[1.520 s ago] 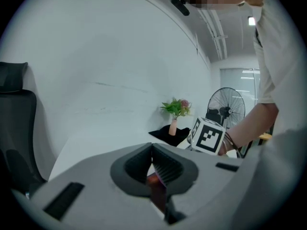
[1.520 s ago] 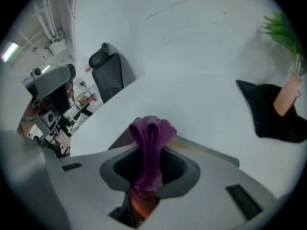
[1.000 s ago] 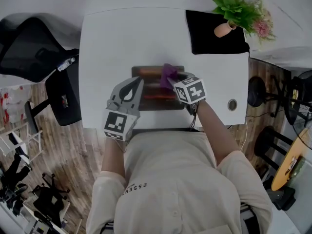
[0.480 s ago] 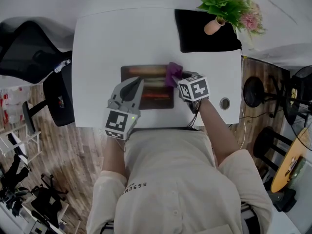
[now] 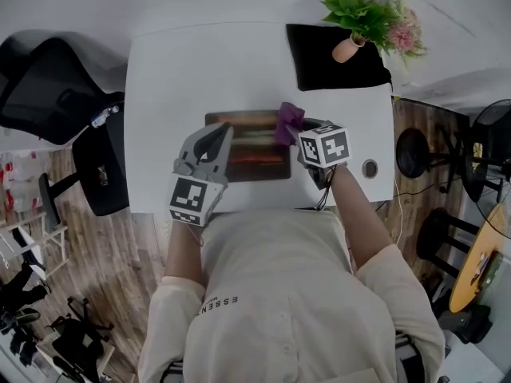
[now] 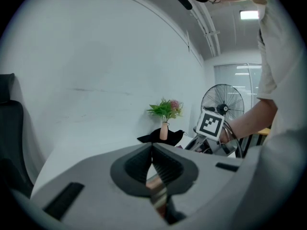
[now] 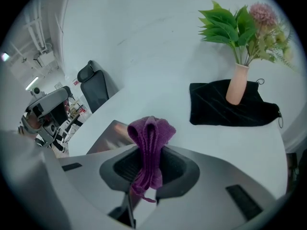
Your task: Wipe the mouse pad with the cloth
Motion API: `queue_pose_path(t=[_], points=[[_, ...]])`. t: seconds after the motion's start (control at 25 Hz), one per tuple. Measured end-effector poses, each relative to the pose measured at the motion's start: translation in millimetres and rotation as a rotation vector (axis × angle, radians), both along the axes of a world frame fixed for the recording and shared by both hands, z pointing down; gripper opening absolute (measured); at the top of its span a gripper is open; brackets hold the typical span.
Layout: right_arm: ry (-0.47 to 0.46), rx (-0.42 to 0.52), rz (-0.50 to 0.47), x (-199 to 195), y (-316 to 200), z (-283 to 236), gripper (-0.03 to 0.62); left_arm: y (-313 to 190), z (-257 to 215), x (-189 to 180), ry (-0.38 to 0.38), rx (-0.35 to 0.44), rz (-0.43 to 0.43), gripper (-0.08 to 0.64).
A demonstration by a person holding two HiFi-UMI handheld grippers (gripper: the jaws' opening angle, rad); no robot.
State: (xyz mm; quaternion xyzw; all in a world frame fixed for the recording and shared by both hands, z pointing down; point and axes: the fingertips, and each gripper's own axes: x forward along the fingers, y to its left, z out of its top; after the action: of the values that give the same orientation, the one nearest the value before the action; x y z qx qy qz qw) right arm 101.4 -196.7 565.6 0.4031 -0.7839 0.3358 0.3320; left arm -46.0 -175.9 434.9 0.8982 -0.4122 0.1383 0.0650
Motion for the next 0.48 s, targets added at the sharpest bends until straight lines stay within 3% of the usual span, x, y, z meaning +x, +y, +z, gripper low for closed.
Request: queue_pose_path(t=[0.48], points=[[-0.075, -0.034, -0.121, -132.6, 39.5, -2.3, 0.101, 9.6, -9.7, -90.8, 0.016, 0.010, -0.007, 0.002]])
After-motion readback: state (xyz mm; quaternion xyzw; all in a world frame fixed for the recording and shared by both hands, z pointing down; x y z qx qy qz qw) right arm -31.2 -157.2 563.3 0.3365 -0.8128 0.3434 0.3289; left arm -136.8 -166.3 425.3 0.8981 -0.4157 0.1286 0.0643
